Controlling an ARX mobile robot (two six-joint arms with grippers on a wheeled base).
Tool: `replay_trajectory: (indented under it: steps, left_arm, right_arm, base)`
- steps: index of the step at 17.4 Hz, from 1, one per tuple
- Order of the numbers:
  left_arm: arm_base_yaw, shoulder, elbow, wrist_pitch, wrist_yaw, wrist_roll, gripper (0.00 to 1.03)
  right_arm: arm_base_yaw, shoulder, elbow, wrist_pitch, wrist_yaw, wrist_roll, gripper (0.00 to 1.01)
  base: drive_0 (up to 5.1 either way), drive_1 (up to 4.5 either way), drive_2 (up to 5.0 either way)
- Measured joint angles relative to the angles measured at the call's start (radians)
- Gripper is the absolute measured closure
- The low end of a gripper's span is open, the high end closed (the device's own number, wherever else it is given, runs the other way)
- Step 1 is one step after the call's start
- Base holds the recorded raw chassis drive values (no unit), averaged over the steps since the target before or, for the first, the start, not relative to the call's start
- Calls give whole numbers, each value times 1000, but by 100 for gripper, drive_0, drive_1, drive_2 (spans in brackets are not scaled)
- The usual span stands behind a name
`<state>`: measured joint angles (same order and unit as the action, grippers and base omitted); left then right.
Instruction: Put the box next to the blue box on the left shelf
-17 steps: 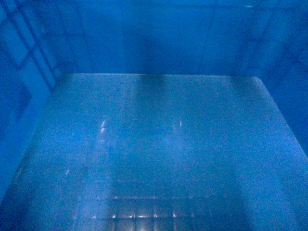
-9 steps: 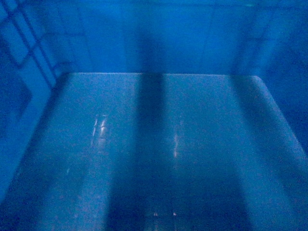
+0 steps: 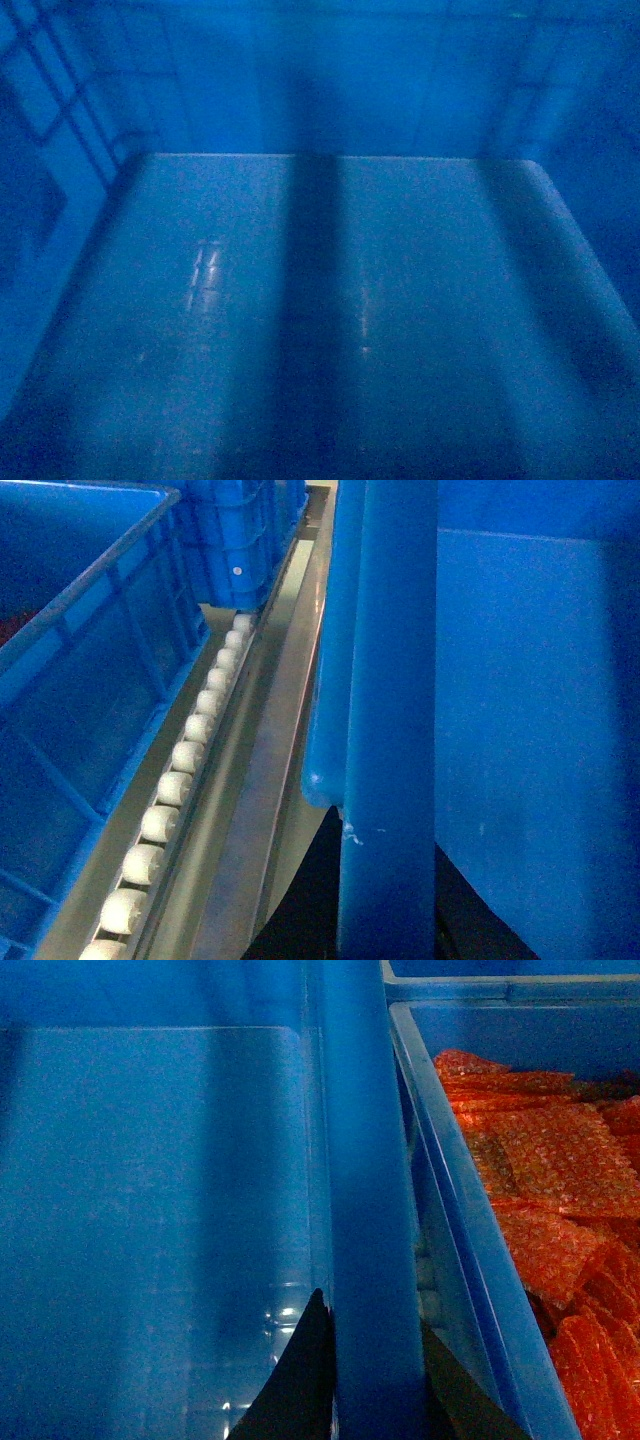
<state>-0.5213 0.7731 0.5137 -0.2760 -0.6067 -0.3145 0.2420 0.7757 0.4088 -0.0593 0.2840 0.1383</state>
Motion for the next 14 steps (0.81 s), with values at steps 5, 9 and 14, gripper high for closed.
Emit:
replay_trajectory:
  steps: [5, 9, 14]
  left_arm:
    - [0, 0, 0, 0, 0, 0, 95]
    - [0, 0, 0, 0, 0, 0, 95]
    - [0, 0, 0, 0, 0, 0, 95]
  right_arm:
    - [0, 0, 0, 0, 0, 0, 91]
    - [0, 0, 0, 0, 0, 0, 91]
    - [0, 0, 0, 0, 0, 0, 91]
  base:
    - [0, 0, 0]
    - [0, 0, 0]
    - [0, 0, 0]
